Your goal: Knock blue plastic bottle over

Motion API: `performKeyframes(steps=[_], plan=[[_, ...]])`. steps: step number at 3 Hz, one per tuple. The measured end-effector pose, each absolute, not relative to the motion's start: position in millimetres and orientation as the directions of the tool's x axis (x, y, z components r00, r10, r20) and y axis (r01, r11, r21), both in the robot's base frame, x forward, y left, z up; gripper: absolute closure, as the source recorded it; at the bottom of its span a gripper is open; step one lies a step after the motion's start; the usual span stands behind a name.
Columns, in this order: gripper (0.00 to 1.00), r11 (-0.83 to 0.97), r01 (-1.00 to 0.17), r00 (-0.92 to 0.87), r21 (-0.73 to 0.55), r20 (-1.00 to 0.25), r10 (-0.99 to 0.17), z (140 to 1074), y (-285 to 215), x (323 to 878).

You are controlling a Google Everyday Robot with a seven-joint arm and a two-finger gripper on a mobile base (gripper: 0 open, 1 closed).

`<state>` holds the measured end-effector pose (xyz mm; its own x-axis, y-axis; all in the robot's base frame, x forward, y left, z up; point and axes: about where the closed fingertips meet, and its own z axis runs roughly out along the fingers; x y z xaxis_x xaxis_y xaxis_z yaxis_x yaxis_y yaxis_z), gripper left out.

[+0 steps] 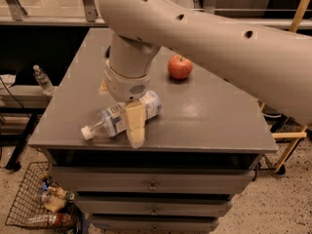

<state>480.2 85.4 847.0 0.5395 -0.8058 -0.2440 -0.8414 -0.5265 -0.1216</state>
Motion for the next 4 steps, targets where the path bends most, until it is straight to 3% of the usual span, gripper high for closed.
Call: performKeyframes(steps=[1, 3, 4], plan=[[0.0, -0.502, -0.852, 0.523, -0.147, -0.258, -0.812, 858.1, 74.8, 489.7], [0.0, -0.365, -0.916, 0.395, -0.17, -0.21, -0.894, 899.6, 0.4, 517.2], [0.0, -0.362, -0.916, 0.393, -0.171, -0.21, -0.895, 900.6, -0.8, 517.9]])
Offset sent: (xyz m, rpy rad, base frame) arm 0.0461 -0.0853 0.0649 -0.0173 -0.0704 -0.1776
